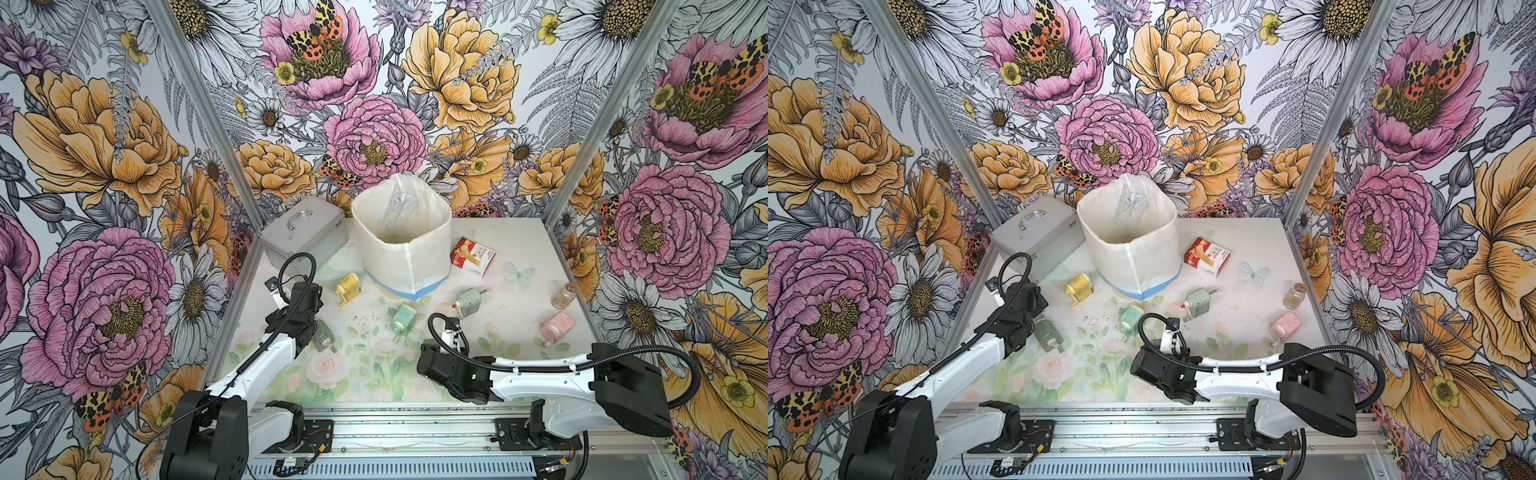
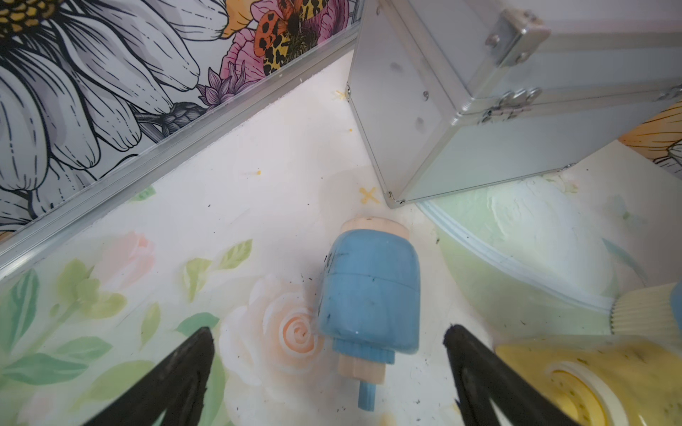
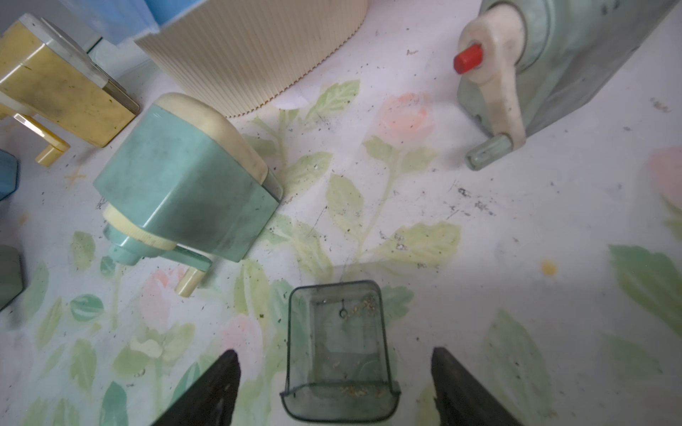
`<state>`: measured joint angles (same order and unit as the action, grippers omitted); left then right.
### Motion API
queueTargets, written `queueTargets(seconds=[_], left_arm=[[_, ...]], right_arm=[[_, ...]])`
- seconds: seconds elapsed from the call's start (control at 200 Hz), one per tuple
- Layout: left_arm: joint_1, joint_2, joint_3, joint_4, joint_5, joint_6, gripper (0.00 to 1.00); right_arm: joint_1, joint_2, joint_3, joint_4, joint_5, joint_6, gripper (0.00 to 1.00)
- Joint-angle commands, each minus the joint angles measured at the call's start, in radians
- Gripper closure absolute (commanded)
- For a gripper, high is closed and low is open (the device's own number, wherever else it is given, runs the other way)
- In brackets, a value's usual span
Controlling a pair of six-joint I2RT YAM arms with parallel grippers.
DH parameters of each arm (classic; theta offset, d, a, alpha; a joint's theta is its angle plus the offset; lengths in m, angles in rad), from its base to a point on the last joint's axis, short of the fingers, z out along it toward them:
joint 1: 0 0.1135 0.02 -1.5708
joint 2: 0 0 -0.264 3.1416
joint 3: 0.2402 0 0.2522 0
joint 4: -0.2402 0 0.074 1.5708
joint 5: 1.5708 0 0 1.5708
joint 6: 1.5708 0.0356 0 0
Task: Take out the pencil sharpener tray and clean the shavings
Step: Place the container at the center of the board.
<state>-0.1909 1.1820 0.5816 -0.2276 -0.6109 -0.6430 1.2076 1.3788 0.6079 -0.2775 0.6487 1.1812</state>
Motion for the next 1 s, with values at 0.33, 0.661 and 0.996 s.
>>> queueTargets(seconds=[0.33, 0.661, 0.996], left_arm=[[0.009, 0.211, 0.110, 0.040, 0.031, -0.011, 0.01], [0.018, 0.329, 0.170, 0.053, 0.072, 0.012, 0.02], [0.048, 0.357, 0.191, -0.010, 0.154, 0.028, 0.07]], right_arm=[[-0.120, -0.285, 0.056, -0.105, 0.039, -0.220, 0.15], [-0.214, -0.369, 0.089, -0.114, 0.022, -0.313, 0.16], [-0.285, -0.375, 0.098, -0.113, -0.021, -0.336, 0.16]])
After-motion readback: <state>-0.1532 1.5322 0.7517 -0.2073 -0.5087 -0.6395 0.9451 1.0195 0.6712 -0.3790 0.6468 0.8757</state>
